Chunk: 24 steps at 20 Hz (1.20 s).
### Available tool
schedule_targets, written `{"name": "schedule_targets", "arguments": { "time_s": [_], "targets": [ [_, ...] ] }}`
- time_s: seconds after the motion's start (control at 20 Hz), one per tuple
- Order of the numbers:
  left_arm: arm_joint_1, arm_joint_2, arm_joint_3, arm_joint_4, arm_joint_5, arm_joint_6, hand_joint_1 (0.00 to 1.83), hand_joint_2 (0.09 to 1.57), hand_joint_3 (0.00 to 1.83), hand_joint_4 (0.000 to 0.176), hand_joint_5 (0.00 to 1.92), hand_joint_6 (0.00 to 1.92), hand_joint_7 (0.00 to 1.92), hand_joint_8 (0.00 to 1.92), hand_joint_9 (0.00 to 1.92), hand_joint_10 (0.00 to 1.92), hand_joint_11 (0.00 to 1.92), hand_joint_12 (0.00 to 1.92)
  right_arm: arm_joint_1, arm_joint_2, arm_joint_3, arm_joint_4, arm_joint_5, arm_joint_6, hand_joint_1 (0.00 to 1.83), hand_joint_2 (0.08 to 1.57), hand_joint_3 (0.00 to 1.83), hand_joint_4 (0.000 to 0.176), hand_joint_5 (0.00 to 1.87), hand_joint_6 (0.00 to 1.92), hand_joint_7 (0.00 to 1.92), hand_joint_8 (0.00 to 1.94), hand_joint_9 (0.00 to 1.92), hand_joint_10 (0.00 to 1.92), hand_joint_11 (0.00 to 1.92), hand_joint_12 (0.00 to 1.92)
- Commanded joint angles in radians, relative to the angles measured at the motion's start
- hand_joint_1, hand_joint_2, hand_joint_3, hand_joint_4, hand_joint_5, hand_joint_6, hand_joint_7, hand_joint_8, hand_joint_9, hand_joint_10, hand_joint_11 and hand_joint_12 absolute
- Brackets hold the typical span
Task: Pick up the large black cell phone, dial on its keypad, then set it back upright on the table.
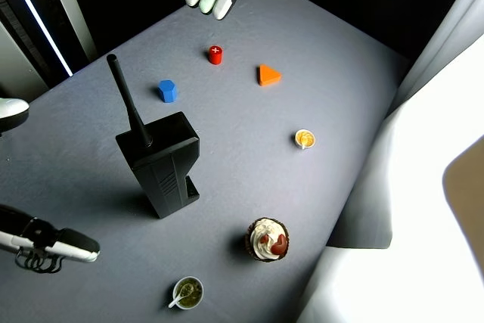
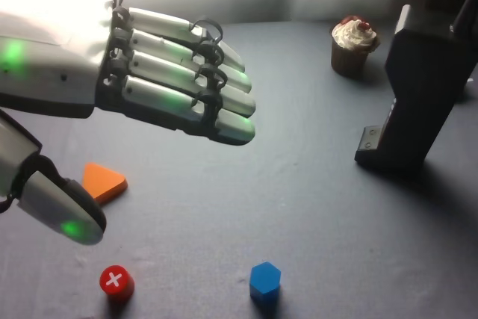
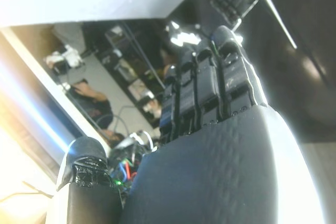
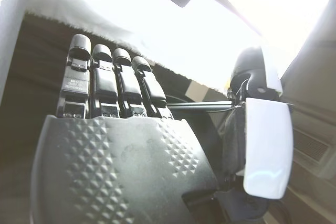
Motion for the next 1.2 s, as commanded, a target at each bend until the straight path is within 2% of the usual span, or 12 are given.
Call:
{"name": "schedule_targets", "arguments": {
  "time_s": [0.0, 0.15, 0.35, 0.85, 1.15],
  "targets": [
    [-0.018, 0.008, -0.004, -0.106, -0.028, 0.004, 0.00, 1.12, 0.00, 0.000, 0.17, 0.00, 0.19, 0.00, 0.17, 0.00, 0.00, 0.46, 0.016, 0.003, 0.011, 0.001, 0.111, 0.004, 0.57, 0.96, 0.00, 0.000, 0.00, 0.00, 0.00, 0.00, 0.00, 0.00, 0.00, 0.06],
    [-0.016, 0.008, -0.004, -0.114, -0.020, 0.009, 0.00, 1.12, 0.00, 0.000, 0.17, 0.00, 0.19, 0.00, 0.16, 0.00, 0.00, 0.40, 0.060, -0.006, 0.028, -0.013, 0.084, -0.011, 0.51, 0.98, 0.01, 0.000, 0.00, 0.00, 0.00, 0.00, 0.00, 0.00, 0.00, 0.06],
    [-0.016, 0.007, -0.005, -0.113, -0.017, 0.009, 0.00, 1.11, 0.00, 0.000, 0.15, 0.00, 0.15, 0.00, 0.13, 0.00, 0.00, 0.37, 0.105, -0.030, 0.051, -0.030, 0.050, -0.029, 0.56, 0.99, 0.01, 0.000, 0.00, 0.00, 0.00, 0.00, 0.00, 0.00, 0.00, 0.00],
    [-0.016, 0.007, -0.007, -0.109, -0.017, 0.010, 0.00, 1.11, 0.00, 0.000, 0.14, 0.00, 0.15, 0.00, 0.12, 0.00, 0.00, 0.32, 0.186, -0.088, 0.100, -0.056, -0.023, -0.082, 0.81, 0.95, 0.00, 0.000, 0.00, 0.00, 0.00, 0.00, 0.00, 0.00, 0.00, 0.00],
    [-0.016, 0.007, -0.007, -0.108, -0.020, 0.010, 0.00, 1.11, 0.00, 0.000, 0.13, 0.00, 0.14, 0.00, 0.12, 0.00, 0.00, 0.32, 0.234, -0.102, 0.118, -0.098, -0.065, -0.085, 0.87, 0.91, 0.00, 0.000, 0.00, 0.00, 0.00, 0.00, 0.00, 0.00, 0.00, 0.00]
  ]
}}
